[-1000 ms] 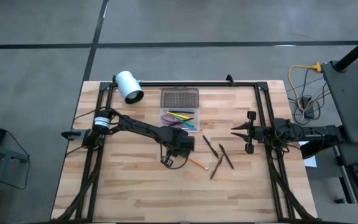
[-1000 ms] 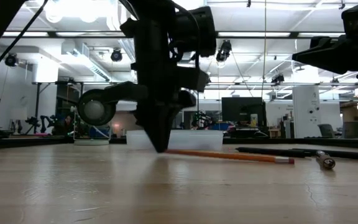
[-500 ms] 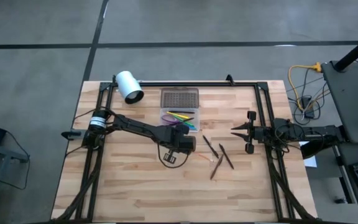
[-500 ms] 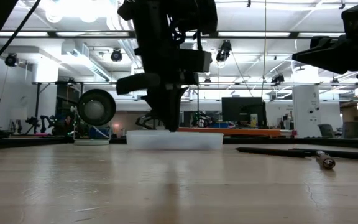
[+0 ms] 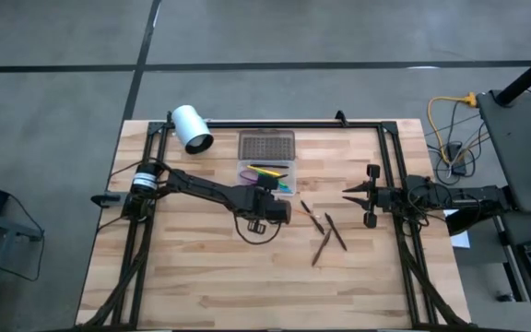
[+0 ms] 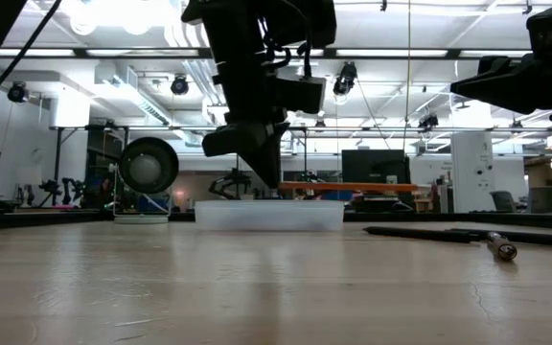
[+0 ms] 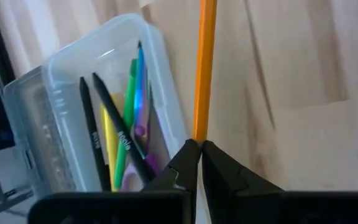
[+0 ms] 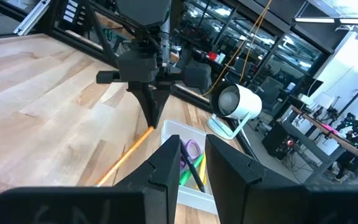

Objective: Pick & place school supplies into a supply box
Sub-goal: Put the orange pencil into the supply box

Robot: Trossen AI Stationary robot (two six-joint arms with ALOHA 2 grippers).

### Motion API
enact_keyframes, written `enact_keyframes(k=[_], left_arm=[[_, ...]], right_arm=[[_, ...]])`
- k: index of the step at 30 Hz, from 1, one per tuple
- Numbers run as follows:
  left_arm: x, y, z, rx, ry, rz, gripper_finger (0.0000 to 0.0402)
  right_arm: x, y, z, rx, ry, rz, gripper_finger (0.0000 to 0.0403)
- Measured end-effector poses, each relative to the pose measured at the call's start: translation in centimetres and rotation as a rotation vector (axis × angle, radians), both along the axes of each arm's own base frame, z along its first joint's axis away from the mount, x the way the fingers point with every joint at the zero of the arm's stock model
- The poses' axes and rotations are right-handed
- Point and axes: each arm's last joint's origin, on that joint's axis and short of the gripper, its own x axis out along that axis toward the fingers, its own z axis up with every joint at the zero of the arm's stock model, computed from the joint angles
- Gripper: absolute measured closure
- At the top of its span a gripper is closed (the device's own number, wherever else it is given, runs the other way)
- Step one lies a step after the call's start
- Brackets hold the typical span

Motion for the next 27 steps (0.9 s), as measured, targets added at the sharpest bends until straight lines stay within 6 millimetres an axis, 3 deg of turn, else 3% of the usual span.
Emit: enact_keyframes(k=[6,18,27], left_arm=[[-0.5,0.4,1.0,0.023,-0.034,0.047,0.0402],[-3.5,2.4,1.8,0.026,-0.084,0.249,0.0401],[-4.8,2.7,0.7,0.003,-0.144,0.422,0.0401]], right_arm=[[0.0,0.0,0.0,0.000,0.000,0.000,0.0335],[0.0,0.0,0.0,0.000,0.000,0.000,0.0335],[0.0,0.0,0.0,0.000,-0.001,-0.001,0.0335]])
